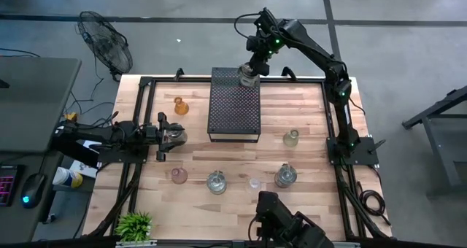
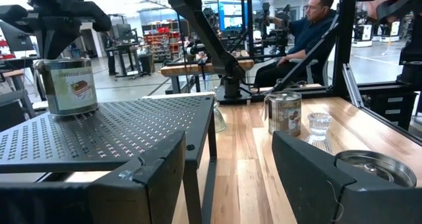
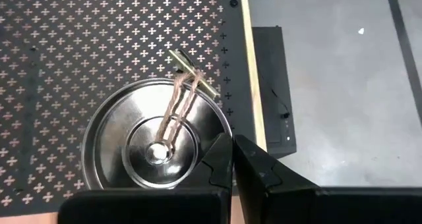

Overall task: Pick & Place candle stick holders
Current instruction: Put the silver scented candle on the black shelf

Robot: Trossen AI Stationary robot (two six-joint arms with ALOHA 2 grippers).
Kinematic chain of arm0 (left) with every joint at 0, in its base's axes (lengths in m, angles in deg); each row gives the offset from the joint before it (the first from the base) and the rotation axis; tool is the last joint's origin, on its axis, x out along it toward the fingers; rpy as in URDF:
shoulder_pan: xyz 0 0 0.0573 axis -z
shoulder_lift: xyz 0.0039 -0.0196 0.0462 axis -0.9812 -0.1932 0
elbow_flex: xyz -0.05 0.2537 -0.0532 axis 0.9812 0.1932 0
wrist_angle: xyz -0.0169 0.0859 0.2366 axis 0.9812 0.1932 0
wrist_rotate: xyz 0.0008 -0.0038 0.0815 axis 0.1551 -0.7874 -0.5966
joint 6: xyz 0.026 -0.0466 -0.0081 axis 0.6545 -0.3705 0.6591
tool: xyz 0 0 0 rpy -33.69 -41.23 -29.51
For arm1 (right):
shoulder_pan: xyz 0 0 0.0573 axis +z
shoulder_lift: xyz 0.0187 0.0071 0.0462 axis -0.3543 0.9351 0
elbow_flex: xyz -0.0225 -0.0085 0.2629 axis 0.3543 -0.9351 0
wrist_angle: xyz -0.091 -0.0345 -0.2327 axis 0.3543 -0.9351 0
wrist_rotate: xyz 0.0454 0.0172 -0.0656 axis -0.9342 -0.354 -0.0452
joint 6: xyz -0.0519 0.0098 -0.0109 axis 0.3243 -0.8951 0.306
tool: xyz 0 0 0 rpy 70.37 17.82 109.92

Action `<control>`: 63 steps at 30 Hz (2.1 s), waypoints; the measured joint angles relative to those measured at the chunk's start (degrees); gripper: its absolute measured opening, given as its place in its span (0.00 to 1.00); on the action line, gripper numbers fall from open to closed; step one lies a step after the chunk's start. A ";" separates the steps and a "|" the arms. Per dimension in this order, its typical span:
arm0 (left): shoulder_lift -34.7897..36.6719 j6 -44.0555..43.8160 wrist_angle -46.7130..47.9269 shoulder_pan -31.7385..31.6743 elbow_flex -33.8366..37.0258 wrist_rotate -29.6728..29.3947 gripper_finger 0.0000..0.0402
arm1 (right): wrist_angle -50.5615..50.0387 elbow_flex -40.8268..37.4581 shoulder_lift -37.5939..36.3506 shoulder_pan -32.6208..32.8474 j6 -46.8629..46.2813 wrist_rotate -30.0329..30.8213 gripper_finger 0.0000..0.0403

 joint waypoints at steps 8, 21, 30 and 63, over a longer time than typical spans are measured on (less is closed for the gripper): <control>0.00 -0.01 0.01 0.00 0.00 -0.03 0.55 | 0.53 0.10 1.36 0.63 0.23 0.15 0.00; 0.01 0.00 0.00 0.01 0.00 0.00 0.55 | 1.61 0.11 1.56 0.21 0.38 0.84 0.00; 0.02 0.00 0.00 0.00 0.00 0.00 0.55 | 1.50 0.04 1.58 0.24 0.96 2.14 0.00; 0.01 -0.01 0.00 0.01 0.00 0.04 0.55 | 1.83 0.20 1.60 -0.18 1.95 7.39 0.00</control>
